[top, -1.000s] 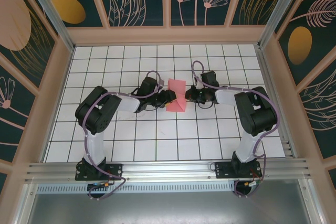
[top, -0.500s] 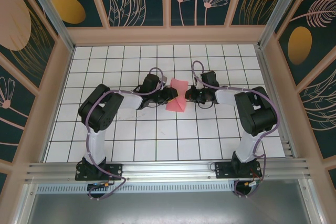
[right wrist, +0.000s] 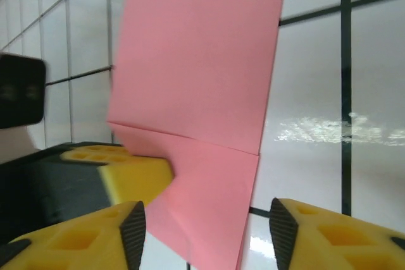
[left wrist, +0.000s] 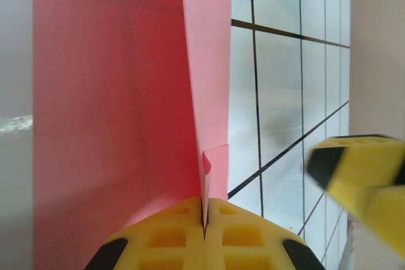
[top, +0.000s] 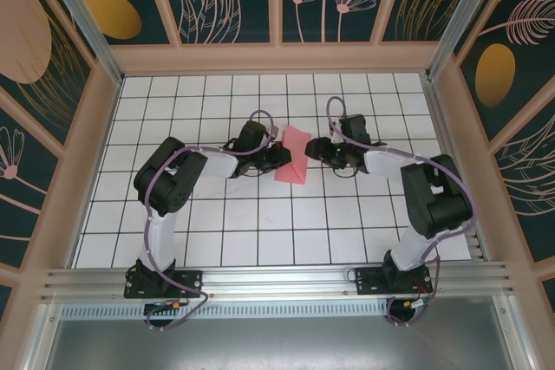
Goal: Fold a paper plane with a square sheet of paper (pick it up from the middle)
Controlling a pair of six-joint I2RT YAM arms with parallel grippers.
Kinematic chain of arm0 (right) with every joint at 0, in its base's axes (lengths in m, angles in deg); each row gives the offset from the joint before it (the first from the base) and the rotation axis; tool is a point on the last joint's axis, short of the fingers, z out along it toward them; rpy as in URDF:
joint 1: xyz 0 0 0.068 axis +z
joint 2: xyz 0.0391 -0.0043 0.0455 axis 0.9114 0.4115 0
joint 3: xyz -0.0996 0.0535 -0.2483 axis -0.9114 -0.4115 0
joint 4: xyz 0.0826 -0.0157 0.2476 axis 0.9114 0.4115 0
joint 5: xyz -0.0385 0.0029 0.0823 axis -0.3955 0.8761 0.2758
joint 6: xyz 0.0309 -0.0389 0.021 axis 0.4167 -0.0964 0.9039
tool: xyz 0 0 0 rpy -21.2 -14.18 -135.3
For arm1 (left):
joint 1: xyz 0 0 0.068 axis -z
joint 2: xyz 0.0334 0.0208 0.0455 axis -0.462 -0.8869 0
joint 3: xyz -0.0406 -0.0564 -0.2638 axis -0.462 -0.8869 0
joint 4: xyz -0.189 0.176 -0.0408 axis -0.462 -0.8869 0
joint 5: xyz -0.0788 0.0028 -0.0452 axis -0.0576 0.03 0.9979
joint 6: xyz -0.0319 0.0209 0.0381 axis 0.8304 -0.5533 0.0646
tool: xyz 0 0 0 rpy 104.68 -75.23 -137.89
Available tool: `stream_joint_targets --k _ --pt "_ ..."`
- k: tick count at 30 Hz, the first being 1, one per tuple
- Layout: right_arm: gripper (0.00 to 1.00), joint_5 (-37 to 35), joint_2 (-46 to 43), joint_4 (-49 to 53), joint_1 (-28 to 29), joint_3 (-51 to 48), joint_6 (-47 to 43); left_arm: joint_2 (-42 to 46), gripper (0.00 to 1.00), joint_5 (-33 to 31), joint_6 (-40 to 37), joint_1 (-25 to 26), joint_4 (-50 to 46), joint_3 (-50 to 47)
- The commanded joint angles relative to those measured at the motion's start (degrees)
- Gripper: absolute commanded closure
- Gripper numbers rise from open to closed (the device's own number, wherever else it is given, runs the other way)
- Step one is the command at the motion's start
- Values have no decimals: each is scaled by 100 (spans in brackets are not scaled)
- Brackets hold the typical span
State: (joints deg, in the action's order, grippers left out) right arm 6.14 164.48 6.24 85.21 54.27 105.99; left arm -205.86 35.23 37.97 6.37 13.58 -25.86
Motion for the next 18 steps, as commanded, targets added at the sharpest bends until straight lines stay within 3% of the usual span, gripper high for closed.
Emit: stream_joint_targets --k 1,5,10,18 --pt "33 -431 -682 242 -120 -95 23 350 97 -395 -623 22 -666 199" --pt "23 -996 -1326 484 -172 -206 -21 896 97 -1056 -1136 36 -1636 314" --pt "2 -1550 -2012 502 -238 -413 -175 1587 97 -2503 -1868 119 -3028 582" --pt "1 -1967 -2386 660 -436 -552 -369 1334 97 -5824 -2577 653 -4730 1512"
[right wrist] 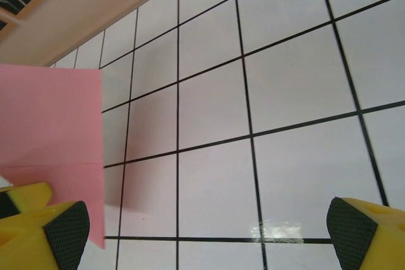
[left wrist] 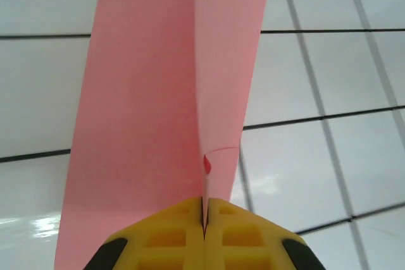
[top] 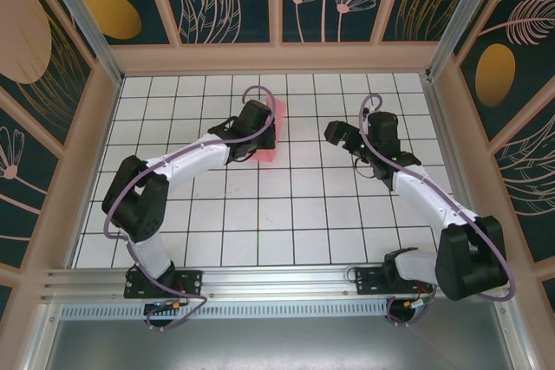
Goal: Fold a paper plane with a square sheet of paper (pick it up from the middle)
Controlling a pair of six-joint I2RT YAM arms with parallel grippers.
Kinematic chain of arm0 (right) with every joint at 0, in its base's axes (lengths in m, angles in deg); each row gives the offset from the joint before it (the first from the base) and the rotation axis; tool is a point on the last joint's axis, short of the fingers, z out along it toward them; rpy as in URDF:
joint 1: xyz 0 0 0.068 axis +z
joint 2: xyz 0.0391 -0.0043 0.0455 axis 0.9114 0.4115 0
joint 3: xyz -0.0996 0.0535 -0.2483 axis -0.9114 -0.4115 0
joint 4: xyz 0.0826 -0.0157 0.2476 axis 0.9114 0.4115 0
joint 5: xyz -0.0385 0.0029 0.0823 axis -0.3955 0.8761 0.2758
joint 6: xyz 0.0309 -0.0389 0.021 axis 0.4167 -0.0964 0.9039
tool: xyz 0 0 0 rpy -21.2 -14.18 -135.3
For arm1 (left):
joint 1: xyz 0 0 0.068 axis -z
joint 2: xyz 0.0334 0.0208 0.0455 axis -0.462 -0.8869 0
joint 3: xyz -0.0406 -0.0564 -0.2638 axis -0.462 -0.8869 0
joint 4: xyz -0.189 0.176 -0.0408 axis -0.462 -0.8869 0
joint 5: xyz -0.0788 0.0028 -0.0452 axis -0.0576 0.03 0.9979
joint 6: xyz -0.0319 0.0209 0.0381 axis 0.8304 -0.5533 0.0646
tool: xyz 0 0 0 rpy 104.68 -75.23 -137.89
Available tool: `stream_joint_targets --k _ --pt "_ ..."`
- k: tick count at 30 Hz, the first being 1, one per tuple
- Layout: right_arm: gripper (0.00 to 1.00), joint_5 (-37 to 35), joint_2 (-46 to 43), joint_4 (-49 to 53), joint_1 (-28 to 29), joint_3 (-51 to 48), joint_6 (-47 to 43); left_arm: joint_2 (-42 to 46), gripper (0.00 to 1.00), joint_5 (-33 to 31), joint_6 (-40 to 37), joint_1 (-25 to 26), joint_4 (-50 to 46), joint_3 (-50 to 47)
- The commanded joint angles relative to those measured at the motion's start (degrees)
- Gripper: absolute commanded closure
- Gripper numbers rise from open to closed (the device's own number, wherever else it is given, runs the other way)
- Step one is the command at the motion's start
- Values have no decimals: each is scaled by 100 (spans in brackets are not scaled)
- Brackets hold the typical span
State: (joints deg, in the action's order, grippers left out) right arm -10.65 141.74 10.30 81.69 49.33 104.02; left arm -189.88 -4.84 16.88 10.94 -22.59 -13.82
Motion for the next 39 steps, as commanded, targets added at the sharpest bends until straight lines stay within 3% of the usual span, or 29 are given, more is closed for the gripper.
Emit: stream_joint_targets --k 1,6,12,20,27,36,39 --pt "1 -306 -111 329 -123 -60 -177 -397 97 -2129 -494 262 -1311 456" --pt "1 -269 -121 591 -367 -98 -168 -1256 97 -3568 -549 507 -2192 1180" --pt "1 -167 -130 674 -589 -151 -59 -2015 95 -3803 -448 785 -2491 1607" --pt "1 -104 -138 695 -739 -208 34 -2228 89 -3076 -363 1028 -2093 1450" --pt "1 3 -105 717 -764 -164 93 -1979 70 -2407 -437 1029 -1498 1141" --pt "4 578 164 655 -742 108 291 -438 44 -347 -233 1017 345 110" --pt "6 755 314 522 -631 165 421 43 34 -62 -149 1010 760 -219"
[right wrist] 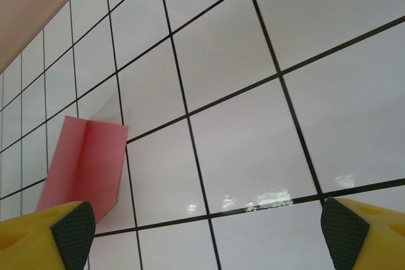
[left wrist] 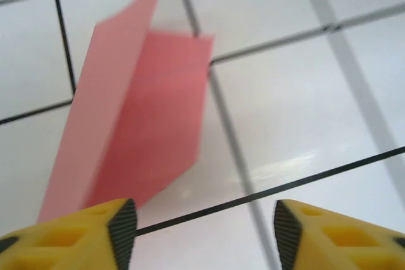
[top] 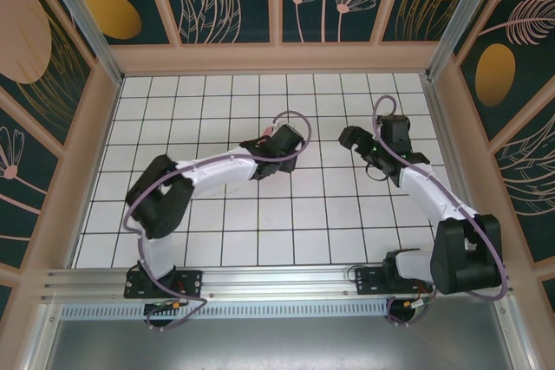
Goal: Fold a paper plane with a square sheet of paper (pick it up from the middle)
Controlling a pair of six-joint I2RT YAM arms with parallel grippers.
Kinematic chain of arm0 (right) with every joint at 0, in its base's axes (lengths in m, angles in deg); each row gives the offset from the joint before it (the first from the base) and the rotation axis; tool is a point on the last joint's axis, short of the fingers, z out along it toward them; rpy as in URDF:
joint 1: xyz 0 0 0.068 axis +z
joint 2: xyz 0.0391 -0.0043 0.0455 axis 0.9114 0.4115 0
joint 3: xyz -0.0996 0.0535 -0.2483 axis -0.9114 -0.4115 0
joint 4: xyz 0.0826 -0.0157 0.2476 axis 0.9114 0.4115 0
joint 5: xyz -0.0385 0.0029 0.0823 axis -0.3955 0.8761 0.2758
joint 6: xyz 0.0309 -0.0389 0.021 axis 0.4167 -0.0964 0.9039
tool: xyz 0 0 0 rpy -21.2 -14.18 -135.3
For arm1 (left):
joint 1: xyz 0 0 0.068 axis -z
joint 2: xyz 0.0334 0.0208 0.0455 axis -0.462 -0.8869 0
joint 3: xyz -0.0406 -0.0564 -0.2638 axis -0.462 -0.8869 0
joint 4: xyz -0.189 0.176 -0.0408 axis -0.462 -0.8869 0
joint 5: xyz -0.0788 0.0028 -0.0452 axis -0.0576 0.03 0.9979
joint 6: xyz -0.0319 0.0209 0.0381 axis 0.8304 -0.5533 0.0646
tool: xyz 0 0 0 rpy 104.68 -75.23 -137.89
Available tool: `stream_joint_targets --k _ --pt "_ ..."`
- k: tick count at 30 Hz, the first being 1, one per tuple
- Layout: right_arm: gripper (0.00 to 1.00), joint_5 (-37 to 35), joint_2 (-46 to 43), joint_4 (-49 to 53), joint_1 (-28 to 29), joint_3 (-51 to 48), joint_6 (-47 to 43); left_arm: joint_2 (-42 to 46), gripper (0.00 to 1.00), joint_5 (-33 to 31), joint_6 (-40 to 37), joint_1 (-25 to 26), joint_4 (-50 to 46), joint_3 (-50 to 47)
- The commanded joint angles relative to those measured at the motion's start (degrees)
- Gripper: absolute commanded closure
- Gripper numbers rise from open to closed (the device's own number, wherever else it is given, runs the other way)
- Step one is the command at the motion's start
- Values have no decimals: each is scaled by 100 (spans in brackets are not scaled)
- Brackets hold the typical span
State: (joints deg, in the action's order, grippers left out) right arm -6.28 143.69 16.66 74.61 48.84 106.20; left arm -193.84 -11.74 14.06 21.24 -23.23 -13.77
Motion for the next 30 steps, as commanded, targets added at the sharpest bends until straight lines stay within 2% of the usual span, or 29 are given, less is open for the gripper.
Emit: stream_joint_targets --k 1,3,9,13,16,23,30 --pt "7 327 178 -158 161 253 246 591 30 605 174 -45 881 -344" --pt "9 307 321 -223 370 353 310 885 24 502 288 -129 978 -586" --pt "26 292 1225 -396 1322 1038 415 1778 9 130 822 -653 1235 -1588" --pt "46 444 2101 -559 1965 1640 483 2354 2 -188 1102 -948 1294 -2327" --pt "57 527 2754 -575 2358 2204 501 2724 1 -532 1235 -1049 1304 -2765" --pt "68 778 4173 -369 3052 3515 505 3270 2 -646 1619 -1431 1232 -3365" --pt "71 1039 5061 -143 3247 4205 436 3511 1 -548 1905 -1780 1180 -3609"
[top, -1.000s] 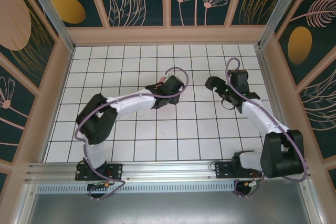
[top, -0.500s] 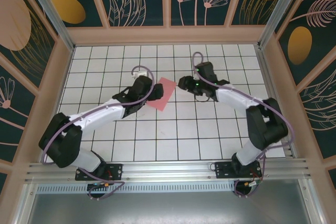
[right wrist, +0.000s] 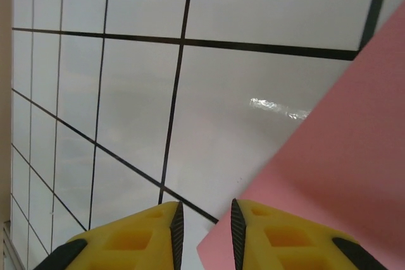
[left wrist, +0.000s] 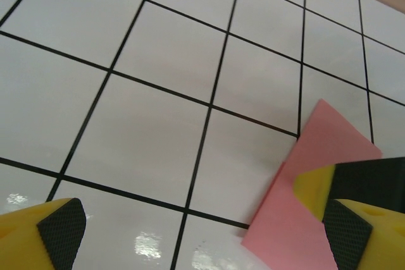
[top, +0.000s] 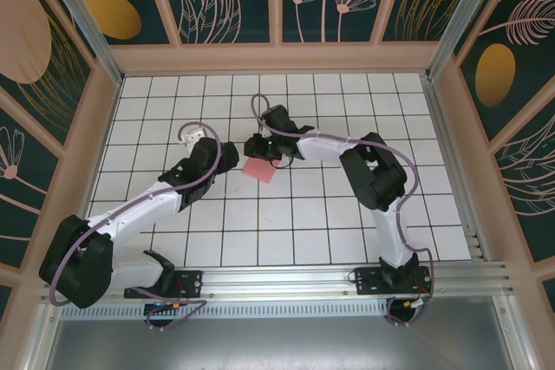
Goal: Fold a paper plane with a square sheet of paper (pick it up from the middle)
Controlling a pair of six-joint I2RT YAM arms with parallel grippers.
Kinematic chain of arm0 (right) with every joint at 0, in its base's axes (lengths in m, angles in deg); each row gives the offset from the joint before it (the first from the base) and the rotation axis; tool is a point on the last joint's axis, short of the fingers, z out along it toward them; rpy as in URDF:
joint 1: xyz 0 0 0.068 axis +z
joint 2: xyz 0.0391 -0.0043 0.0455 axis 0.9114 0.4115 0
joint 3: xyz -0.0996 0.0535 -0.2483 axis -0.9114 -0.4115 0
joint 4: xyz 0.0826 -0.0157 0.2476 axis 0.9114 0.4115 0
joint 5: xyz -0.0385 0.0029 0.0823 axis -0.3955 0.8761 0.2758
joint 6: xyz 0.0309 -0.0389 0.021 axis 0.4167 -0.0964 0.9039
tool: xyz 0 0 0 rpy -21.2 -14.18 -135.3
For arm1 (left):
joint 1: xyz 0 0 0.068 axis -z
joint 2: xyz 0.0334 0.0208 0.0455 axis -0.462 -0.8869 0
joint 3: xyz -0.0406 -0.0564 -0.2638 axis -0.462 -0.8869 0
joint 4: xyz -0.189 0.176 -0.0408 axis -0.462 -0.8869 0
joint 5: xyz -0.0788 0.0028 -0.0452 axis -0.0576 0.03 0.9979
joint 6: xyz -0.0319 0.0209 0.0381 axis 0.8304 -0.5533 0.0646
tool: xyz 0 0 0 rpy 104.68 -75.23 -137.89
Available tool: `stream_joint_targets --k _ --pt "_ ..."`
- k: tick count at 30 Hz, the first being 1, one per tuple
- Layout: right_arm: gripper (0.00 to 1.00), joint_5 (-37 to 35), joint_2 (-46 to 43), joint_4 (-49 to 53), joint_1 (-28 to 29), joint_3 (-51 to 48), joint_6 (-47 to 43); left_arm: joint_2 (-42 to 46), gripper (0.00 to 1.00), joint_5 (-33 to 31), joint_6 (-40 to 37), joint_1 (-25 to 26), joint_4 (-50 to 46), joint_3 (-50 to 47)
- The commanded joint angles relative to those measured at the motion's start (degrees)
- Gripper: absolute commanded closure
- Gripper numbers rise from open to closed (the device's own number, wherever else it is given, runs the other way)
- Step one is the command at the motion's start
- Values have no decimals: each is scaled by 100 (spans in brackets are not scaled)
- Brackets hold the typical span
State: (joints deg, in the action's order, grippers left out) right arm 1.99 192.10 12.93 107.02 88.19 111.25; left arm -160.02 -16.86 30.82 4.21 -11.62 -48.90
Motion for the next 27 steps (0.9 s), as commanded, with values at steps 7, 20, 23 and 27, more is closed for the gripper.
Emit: stream_joint_targets --k 7,20,23,27 --pt "71 301 541 560 115 251 -446 39 2 69 295 -133 19 -64" --pt "75 1167 -890 1220 -256 -1572 -2737 -11 1 582 256 -140 250 -48" --pt "72 1322 -1513 807 -382 -1856 -2187 -88 3 1010 168 -136 532 -41" --pt "64 738 -2268 478 -525 -2225 -1220 -238 16 1851 38 -147 1039 -31"
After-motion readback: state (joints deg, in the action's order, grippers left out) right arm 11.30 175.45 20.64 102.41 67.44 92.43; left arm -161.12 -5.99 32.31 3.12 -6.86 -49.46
